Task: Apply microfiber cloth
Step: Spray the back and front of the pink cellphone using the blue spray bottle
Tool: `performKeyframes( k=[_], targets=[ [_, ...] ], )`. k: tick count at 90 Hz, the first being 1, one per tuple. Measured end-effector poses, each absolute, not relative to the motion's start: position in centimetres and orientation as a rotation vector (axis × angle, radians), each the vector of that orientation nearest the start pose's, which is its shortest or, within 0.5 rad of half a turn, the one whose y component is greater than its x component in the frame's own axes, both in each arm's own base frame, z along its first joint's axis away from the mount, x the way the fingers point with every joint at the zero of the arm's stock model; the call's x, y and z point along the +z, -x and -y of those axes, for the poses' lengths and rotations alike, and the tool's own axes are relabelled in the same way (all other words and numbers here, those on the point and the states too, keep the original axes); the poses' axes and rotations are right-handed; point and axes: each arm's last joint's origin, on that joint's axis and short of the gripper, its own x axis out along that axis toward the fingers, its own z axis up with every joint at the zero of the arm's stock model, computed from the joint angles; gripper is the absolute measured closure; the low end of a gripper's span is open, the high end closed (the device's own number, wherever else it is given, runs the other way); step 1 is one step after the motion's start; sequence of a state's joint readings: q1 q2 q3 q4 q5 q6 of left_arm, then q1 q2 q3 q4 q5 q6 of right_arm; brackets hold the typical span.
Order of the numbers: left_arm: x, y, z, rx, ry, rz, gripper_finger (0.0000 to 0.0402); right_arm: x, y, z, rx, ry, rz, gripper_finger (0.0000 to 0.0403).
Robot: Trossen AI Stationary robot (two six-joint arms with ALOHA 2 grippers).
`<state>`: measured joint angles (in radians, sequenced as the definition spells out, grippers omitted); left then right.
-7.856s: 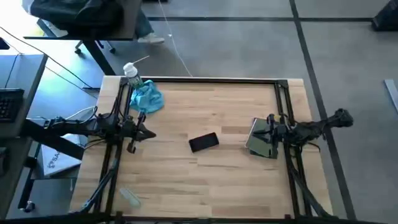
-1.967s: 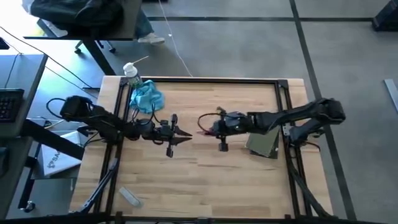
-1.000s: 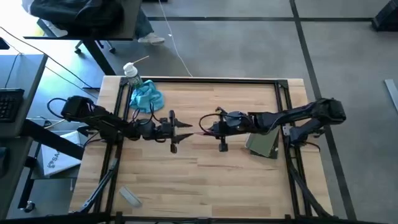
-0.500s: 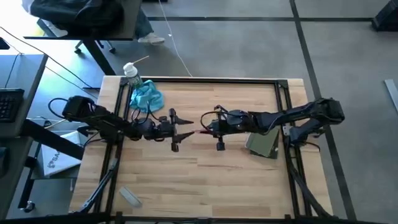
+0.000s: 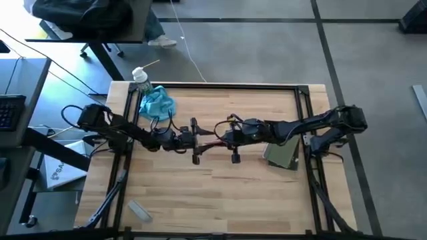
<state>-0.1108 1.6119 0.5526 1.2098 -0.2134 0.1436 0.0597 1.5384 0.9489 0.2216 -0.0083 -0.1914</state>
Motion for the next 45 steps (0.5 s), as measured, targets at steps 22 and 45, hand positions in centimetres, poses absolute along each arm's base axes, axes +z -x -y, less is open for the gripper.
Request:
performKeyframes(
  k=[22,45],
  targets=[
    [20.9,-29.4,2.9,0.107,-0.126,0.200,0.0213,24.6,-33.8,-2.0,0.100,0.191,-0.365,0.0401],
    [20.8,-29.5,3.1,0.062,-0.133,0.190,0.0259,24.6,-33.8,-2.0,0.075,0.196,-0.368,0.0401]
  ],
)
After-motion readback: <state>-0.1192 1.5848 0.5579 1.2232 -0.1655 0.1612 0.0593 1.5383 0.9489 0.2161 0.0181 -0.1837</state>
